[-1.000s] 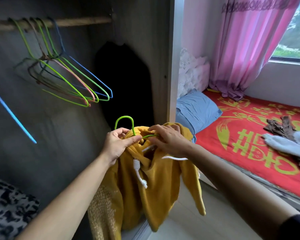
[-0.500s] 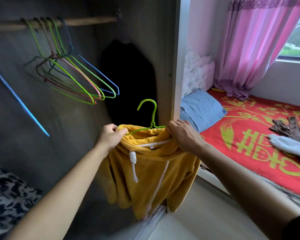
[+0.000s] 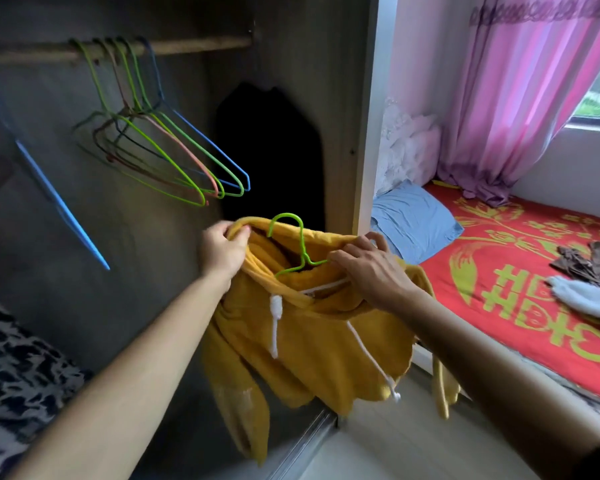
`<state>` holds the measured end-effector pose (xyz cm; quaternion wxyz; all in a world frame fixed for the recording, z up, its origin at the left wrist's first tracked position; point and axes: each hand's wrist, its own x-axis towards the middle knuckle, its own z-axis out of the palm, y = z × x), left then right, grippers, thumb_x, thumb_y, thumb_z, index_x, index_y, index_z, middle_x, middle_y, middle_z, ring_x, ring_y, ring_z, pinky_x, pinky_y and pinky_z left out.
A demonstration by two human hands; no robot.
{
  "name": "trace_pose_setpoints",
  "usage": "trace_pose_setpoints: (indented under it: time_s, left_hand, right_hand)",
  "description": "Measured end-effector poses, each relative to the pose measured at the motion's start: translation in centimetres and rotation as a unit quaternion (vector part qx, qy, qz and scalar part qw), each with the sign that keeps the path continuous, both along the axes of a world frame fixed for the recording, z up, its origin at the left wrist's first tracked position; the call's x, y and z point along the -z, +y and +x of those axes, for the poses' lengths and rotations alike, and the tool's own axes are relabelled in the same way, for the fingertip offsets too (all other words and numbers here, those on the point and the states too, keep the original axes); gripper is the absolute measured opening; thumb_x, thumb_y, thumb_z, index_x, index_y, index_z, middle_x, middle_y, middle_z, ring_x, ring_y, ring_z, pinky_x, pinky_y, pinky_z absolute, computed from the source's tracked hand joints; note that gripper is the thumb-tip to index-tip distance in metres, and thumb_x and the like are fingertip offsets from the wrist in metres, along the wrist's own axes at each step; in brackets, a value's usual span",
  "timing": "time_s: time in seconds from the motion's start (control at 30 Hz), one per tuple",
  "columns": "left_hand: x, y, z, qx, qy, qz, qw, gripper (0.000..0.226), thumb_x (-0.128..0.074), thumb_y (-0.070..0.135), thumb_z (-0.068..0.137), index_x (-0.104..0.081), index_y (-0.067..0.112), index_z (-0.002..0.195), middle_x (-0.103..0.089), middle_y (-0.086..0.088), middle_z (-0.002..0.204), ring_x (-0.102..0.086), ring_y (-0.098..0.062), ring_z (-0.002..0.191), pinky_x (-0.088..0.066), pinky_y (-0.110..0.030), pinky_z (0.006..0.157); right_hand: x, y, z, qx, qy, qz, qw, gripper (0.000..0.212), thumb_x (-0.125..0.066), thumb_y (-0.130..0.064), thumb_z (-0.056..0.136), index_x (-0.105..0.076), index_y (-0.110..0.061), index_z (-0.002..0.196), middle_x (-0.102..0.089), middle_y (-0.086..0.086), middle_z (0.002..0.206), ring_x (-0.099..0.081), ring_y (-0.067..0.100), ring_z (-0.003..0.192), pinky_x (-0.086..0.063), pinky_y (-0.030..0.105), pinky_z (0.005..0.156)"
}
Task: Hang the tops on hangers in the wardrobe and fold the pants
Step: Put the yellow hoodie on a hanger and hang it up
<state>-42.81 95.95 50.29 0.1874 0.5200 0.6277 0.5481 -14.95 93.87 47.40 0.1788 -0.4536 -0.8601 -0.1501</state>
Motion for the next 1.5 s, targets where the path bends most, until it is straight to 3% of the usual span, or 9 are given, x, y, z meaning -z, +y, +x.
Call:
trace_pose_setpoints:
  time_s: [0.1, 0.23, 0.43, 0.57, 0.7, 1.0, 1.23, 1.37, 1.5]
  left_hand:
    - [-0.4, 0.2, -0.3, 0.000, 0.025, 0.019, 1.000, 0.005, -0.069, 0.031, 0.088, -0.066, 0.029, 0.086, -0.062, 0.017, 0.075, -0.060, 0.001, 0.065, -0.037, -0.004, 0.046]
    - [0.5, -0.1, -0.4, 0.109, -0.022, -0.045, 0.993, 0.022, -0.062, 0.048, 0.092, -0.067, 0.029, 0.101, -0.068, 0.013, 0.090, -0.064, -0.002, 0.082, -0.046, -0.011, 0.062]
    - [0.7, -0.9, -1.8, 0.137, 0.184, -0.088, 0.969, 0.059, -0.033, 0.055, 0.101, -0.067, 0.008, 0.095, -0.069, -0.006, 0.089, -0.061, -0.020, 0.085, -0.047, -0.033, 0.076]
    - [0.9, -1.1, -1.4, 0.191, 0.032, -0.025, 0.981, 0.024, -0.055, 0.032, 0.099, -0.071, 0.015, 0.092, -0.073, 0.000, 0.084, -0.065, -0.008, 0.078, -0.050, -0.014, 0.066]
    - [1.7, -1.1, -1.4, 0.192, 0.030, 0.020, 0.981, 0.017, -0.057, 0.030, 0.099, -0.070, 0.020, 0.094, -0.071, 0.006, 0.082, -0.066, -0.004, 0.075, -0.053, -0.020, 0.067]
    - [-1.5, -0.6, -0.7, 0.138, 0.364, 0.185, 0.902, 0.028, -0.045, 0.034, 0.102, -0.066, 0.018, 0.112, -0.072, -0.002, 0.096, -0.067, -0.021, 0.087, -0.051, -0.029, 0.073]
    - [-8.7, 2.0, -2.5, 0.038, 0.407, 0.336, 0.849, 0.023, -0.054, 0.021, 0.092, -0.069, 0.009, 0.105, -0.069, -0.009, 0.099, -0.062, -0.028, 0.092, -0.051, -0.040, 0.076]
    - [-12.5, 6.1, -4.2, 0.021, 0.480, 0.238, 0.844, 0.036, -0.051, 0.023, 0.090, -0.065, 0.014, 0.122, -0.062, -0.011, 0.125, -0.053, -0.033, 0.120, -0.044, -0.047, 0.095]
    - [-13.5, 9.7, -5.8, 0.011, 0.561, 0.077, 0.824, 0.047, -0.036, 0.042, 0.101, -0.046, 0.025, 0.144, -0.037, -0.005, 0.155, -0.021, -0.025, 0.147, -0.022, -0.051, 0.114]
  right_hand:
    - [0.5, 0.1, 1.1, 0.032, -0.042, -0.076, 0.996, 0.021, -0.045, -0.038, 0.103, -0.056, -0.028, 0.119, -0.066, -0.004, 0.123, -0.051, 0.021, 0.125, -0.026, 0.042, 0.108]
    - [-0.2, -0.6, 0.1, 0.020, 0.135, -0.058, 0.989, 0.029, -0.037, -0.035, 0.107, -0.059, -0.019, 0.117, -0.067, 0.002, 0.114, -0.060, 0.025, 0.109, -0.045, 0.042, 0.093]
    - [-3.3, -0.3, -2.0, 0.016, 0.179, -0.029, 0.983, 0.032, -0.038, -0.031, 0.108, -0.063, -0.015, 0.118, -0.067, 0.003, 0.110, -0.056, 0.020, 0.100, -0.051, 0.040, 0.083]
    - [-3.2, -0.3, -2.4, 0.025, 0.170, -0.053, 0.984, 0.032, -0.040, -0.034, 0.107, -0.063, -0.016, 0.120, -0.058, 0.002, 0.107, -0.052, 0.017, 0.096, -0.051, 0.036, 0.080]
    - [-3.9, -0.6, -2.3, 0.030, 0.146, -0.083, 0.985, 0.028, -0.044, -0.036, 0.105, -0.062, -0.017, 0.116, -0.053, 0.000, 0.101, -0.056, 0.021, 0.082, -0.047, 0.033, 0.069]
    - [-6.1, -2.9, -1.6, 0.176, 0.081, 0.056, 0.979, 0.031, -0.037, -0.045, 0.105, -0.058, -0.025, 0.114, -0.070, -0.001, 0.089, -0.067, 0.025, 0.075, -0.030, 0.030, 0.059]
    - [-10.4, -1.2, -3.1, 0.217, 0.078, 0.099, 0.968, 0.030, -0.039, -0.041, 0.105, -0.061, -0.020, 0.108, -0.068, 0.002, 0.084, -0.064, 0.028, 0.069, -0.026, 0.031, 0.057]
    - [-11.4, 2.5, -5.1, 0.210, 0.097, 0.076, 0.970, 0.028, -0.039, -0.036, 0.105, -0.059, -0.017, 0.106, -0.070, 0.008, 0.090, -0.063, 0.032, 0.074, -0.038, 0.035, 0.060]
    - [-12.4, 6.8, -7.9, 0.177, 0.130, 0.068, 0.973, 0.023, -0.045, -0.032, 0.101, -0.063, -0.020, 0.108, -0.072, 0.007, 0.096, -0.067, 0.035, 0.086, -0.039, 0.036, 0.062]
